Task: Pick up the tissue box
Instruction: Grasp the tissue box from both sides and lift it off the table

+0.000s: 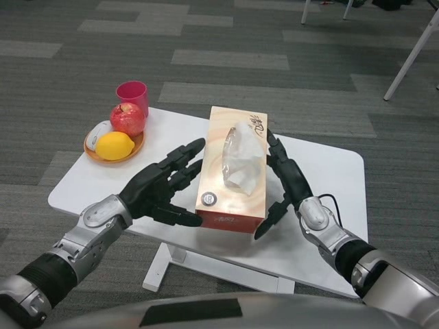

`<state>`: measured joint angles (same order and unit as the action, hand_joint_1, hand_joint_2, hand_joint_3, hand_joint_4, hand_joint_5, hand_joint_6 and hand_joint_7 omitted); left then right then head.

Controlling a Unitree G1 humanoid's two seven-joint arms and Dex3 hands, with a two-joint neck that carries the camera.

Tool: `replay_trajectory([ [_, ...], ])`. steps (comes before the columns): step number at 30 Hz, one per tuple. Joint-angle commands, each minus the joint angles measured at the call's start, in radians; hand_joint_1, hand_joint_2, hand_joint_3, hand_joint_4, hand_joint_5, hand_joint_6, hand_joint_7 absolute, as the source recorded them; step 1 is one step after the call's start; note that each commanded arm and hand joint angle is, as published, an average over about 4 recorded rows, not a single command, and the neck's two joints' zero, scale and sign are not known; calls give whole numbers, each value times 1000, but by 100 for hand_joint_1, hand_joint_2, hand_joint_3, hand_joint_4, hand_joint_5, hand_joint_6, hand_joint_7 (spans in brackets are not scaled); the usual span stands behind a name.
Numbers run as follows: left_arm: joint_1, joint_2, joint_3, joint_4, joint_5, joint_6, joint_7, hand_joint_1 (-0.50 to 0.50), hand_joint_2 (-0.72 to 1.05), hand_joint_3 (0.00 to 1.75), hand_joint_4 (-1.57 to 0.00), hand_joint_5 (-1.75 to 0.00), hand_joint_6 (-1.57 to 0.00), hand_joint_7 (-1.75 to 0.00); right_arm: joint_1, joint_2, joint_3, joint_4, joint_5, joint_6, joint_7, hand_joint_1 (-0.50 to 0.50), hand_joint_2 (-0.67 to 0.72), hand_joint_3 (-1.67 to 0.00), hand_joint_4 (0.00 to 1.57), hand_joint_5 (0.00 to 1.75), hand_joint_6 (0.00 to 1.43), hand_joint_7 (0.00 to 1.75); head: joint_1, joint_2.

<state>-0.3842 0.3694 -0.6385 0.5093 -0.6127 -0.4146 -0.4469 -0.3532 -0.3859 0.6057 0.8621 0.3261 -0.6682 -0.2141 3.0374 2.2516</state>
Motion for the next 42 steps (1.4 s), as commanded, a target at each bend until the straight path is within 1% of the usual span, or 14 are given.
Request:
replay_trajectory([
  [1,-11,-7,-3,-38,0,-1,-7,50,78,0,0,-10,0,0,-7,15,12,-47,-10,-25,18,-34,-16,-8,29,87,0,7,0,4],
  [9,-12,7,7,-62,-1,1,-7,50,78,0,0,-10,0,0,-7,2,13,-71,-10,-25,16,-33,-16,-8,26,87,0,7,2,10],
  [11,-12,9,8,-64,-1,3,-7,50,78,2,0,-10,0,0,-7,-4,13,-78,-9,-25,15,-33,-16,-8,26,87,0,7,2,10],
  [15,-13,10,9,-67,-1,4,-7,50,78,0,0,-10,0,0,-9,-18,14,-94,-9,-25,15,-33,-16,-8,26,87,0,7,3,16],
  [19,-13,10,10,-69,-1,4,-7,50,78,0,0,-15,0,0,-9,-31,14,-105,-9,-25,15,-33,-16,-10,26,87,0,7,4,15],
  [20,-13,10,10,-69,-1,4,-7,50,78,0,0,-13,0,0,-9,-34,14,-108,-9,-25,15,-33,-16,-12,25,87,0,7,4,17],
  [22,-14,10,12,-69,-1,4,-7,50,78,0,0,-13,0,0,-9,-39,14,-114,-9,-25,15,-33,-16,-10,24,87,0,7,5,19],
  [25,-15,10,13,-69,-1,4,-7,50,78,0,0,-10,0,0,-9,-43,14,-119,-9,-25,15,-33,-16,-14,23,87,0,7,5,19],
  [30,-15,10,13,-70,-1,4,-7,50,78,0,0,-10,0,0,-9,-48,14,-127,-9,-25,15,-33,-16,-10,21,87,0,7,4,23],
  [31,-15,10,13,-70,-1,4,-7,50,78,0,0,-10,0,0,-9,-49,14,-127,-9,-25,15,-33,-18,-12,21,87,0,7,4,23],
  [33,-16,11,14,-71,-1,4,-7,50,78,0,0,-10,0,0,-9,-50,14,-128,-9,-25,15,-33,-21,-10,20,87,0,7,5,24],
  [37,-16,11,14,-71,-1,4,-7,50,78,0,0,-10,0,0,-9,-51,13,-130,-9,-25,15,-33,-22,-16,19,87,0,7,5,25],
  [42,-16,11,16,-72,-1,4,-7,50,78,2,0,-10,0,0,-9,-51,13,-132,-9,-25,15,-33,-22,-16,17,87,0,7,6,26],
])
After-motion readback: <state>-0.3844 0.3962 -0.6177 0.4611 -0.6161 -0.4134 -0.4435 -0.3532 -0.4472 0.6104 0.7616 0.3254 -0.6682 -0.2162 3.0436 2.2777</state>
